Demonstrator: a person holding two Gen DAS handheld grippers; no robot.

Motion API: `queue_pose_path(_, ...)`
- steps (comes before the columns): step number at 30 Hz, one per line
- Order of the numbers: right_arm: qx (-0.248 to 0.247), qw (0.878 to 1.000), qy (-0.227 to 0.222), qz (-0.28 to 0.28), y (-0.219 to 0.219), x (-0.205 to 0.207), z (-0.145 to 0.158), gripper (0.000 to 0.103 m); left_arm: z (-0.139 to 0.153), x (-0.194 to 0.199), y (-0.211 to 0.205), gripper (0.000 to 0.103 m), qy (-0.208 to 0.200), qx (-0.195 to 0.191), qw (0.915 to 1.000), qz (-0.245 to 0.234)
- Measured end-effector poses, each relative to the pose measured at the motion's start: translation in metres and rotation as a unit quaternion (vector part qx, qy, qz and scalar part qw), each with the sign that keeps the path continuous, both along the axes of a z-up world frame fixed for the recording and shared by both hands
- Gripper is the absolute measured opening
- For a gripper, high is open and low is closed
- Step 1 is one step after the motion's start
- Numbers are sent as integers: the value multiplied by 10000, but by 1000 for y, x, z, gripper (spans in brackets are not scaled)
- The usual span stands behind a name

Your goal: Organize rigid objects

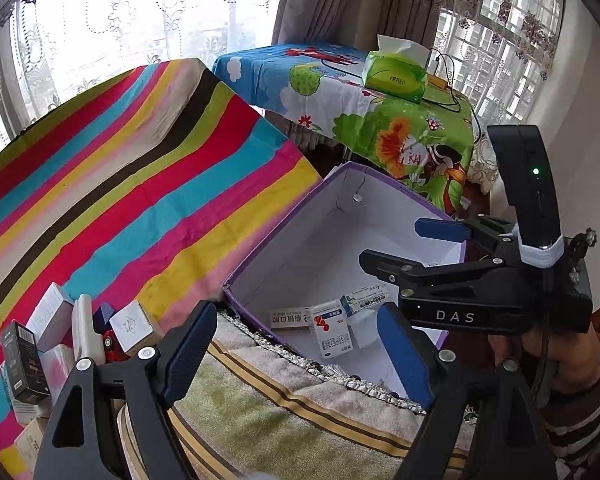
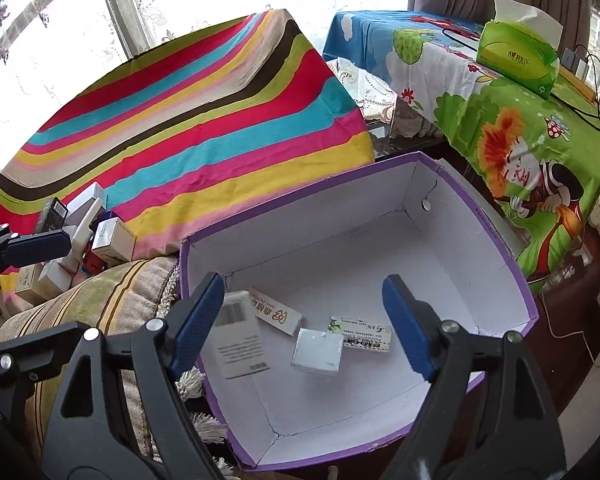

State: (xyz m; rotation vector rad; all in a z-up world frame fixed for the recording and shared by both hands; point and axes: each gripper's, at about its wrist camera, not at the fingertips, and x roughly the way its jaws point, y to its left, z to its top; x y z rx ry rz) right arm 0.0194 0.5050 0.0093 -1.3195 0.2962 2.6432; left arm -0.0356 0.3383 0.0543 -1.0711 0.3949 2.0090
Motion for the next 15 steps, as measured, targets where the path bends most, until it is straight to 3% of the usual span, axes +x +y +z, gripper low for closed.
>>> queue_pose_path(9, 283, 9993, 74, 250, -22, -5, 9, 91, 23, -6, -48, 88, 377, 213, 9972, 618)
queue_pose_path(15, 628, 9969, 259, 393, -42, -7, 21, 100, 37, -8, -97, 88, 869, 404, 9865, 1329)
